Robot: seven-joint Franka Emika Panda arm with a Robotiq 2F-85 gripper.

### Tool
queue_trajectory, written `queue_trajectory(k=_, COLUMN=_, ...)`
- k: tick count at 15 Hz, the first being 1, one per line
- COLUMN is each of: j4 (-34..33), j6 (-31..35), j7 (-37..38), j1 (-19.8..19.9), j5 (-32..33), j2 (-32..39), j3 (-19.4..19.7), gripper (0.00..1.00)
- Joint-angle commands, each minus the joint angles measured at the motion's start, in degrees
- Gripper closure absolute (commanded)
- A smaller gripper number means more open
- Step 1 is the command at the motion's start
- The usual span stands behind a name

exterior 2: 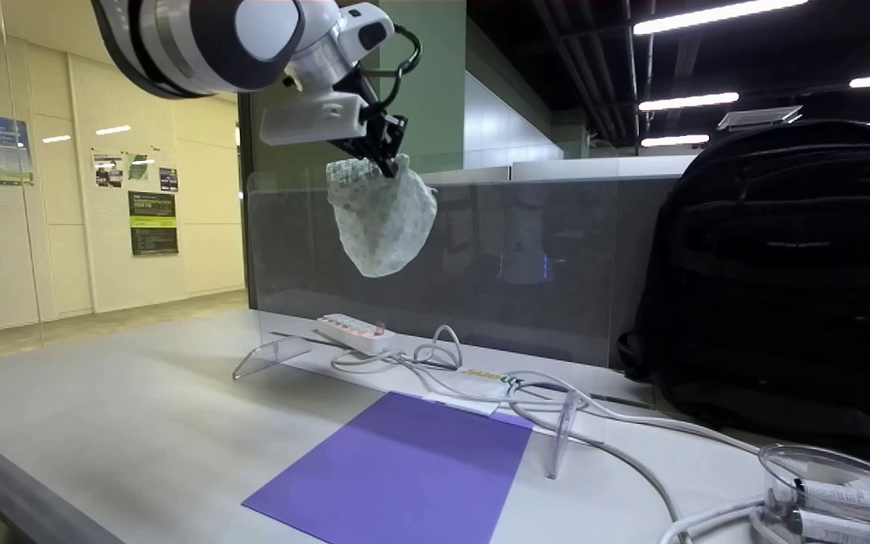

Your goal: Remove the white cloth from the glass panel

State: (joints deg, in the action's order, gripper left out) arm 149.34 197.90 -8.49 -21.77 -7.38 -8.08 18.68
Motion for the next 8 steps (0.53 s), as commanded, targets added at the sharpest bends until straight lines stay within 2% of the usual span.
queue_trajectory(k=1, j4=-0.2, j6=-2.4, j7=1.7, j1=-1.7, j5=2.0, j2=-0.7, j3=1.6, gripper=1.00)
queue_trajectory(k=4, j4=0.4, j6=-6.6, j7=-0.2, j1=-1.0, j5=0.7, j2=0.1, j3=0.4, gripper=1.00)
queue_trajectory(k=8, j4=1.4, j6=-14.3, j7=-0.8, j1=2.2, j5=0.6, j2=2.2, j3=-1.9, gripper=1.00)
